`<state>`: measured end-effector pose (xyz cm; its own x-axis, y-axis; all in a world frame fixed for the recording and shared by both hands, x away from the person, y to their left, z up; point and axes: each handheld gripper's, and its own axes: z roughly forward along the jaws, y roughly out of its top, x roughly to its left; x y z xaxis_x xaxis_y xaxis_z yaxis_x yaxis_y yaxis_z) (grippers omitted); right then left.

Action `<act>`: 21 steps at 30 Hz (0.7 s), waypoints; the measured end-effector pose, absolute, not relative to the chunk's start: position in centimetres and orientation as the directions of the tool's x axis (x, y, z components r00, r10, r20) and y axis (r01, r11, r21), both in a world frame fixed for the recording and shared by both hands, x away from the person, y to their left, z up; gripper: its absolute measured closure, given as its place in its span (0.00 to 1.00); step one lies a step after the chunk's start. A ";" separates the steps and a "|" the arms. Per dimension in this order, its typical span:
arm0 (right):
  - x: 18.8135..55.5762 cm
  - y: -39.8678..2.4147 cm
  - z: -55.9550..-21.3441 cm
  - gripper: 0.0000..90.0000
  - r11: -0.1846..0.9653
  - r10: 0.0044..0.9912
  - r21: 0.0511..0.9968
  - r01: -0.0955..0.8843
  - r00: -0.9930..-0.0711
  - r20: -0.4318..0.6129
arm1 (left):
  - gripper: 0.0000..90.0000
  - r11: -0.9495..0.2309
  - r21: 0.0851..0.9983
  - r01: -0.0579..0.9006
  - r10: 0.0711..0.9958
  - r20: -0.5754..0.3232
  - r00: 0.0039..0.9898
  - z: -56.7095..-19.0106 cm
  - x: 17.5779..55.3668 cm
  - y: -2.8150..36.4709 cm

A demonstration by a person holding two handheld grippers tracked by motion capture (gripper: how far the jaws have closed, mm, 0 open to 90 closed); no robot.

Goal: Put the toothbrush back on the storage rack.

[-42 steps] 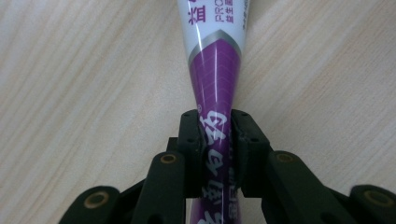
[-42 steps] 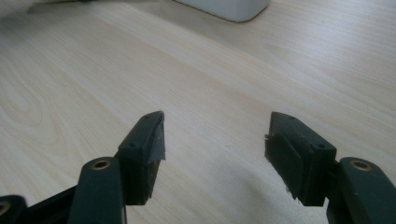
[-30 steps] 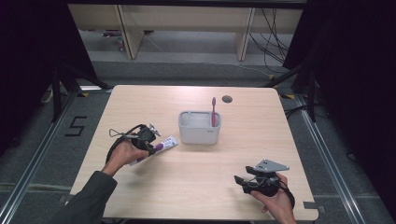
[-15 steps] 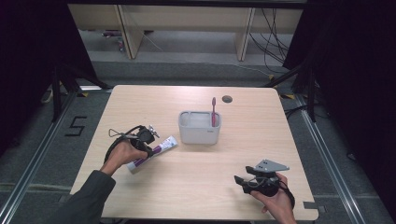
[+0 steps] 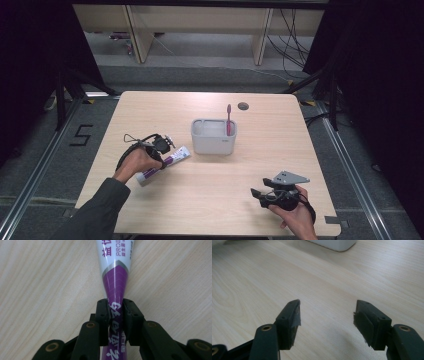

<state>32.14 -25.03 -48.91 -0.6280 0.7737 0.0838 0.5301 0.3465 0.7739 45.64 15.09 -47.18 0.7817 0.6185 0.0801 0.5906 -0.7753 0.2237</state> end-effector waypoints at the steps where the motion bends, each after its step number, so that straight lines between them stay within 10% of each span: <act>1: 32.1 -25.0 -48.9 0.43 0.346 0.774 0.774 0.530 -0.628 0.084 | 0.83 -0.779 0.208 0.592 0.617 0.077 0.783 -47.2 45.7 15.0; 21: 32.1 -25.0 -49.0 0.43 0.353 0.770 0.773 0.527 -0.633 0.080 | 0.84 -0.832 0.048 0.553 0.555 0.102 0.825 -47.7 46.7 13.2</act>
